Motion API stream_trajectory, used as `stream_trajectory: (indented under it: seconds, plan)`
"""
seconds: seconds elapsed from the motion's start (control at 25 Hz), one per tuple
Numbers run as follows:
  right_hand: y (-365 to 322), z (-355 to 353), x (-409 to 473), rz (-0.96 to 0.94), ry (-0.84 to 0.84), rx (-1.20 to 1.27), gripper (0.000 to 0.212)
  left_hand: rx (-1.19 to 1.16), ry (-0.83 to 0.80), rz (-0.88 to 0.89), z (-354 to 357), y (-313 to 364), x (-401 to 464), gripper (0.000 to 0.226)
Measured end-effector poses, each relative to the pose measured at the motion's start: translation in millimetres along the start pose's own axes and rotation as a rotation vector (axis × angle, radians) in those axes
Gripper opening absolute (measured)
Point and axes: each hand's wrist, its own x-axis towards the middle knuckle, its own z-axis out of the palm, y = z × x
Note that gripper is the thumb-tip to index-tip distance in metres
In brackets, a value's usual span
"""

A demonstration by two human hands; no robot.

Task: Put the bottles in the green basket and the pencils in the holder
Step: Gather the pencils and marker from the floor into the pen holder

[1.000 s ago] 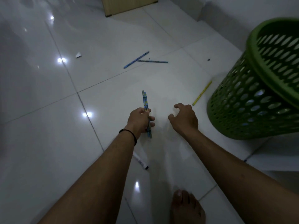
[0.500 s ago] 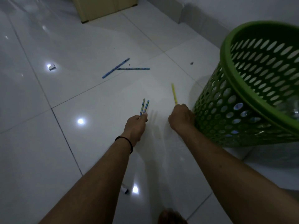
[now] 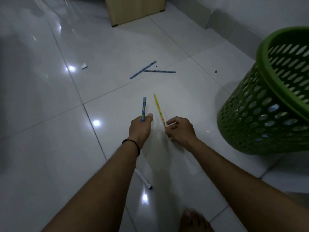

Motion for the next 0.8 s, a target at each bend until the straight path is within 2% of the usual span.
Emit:
stream_trajectory:
  seconds: [0.2, 0.4, 0.52, 0.6, 0.72, 0.8]
  plan:
    - [-15.9, 24.4, -33.2, -0.055, -0.270, 0.087, 0.016, -0.160, 0.072, 0.031, -41.9, -3.5, -5.8, 0.036]
    - [-32.6, 44.5, -53.4, -0.093, -0.353, 0.160, 0.014, -0.168, -0.046, 0.050, -70.7, -9.7, -16.4, 0.029]
    - [-40.4, 60.3, -53.0, -0.147, -0.328, 0.119, 0.012, -0.073, 0.062, 0.067, -80.8, -13.1, -12.7, 0.034]
    - [-42.2, 66.3, -41.5, -0.179, -0.254, 0.029, 0.012, -0.090, 0.118, 0.016, -91.3, -11.8, -4.6, 0.033]
    - [-47.2, 64.0, -4.8, -0.231, -0.101, -0.168, 0.014, -0.234, 0.071, -0.083, -105.1, -4.3, 11.9, 0.030]
    - [-53.2, 59.1, 24.8, -0.237, -0.016, -0.250, 0.016, -0.135, 0.067, -0.047, -107.1, 0.2, 28.1, 0.030]
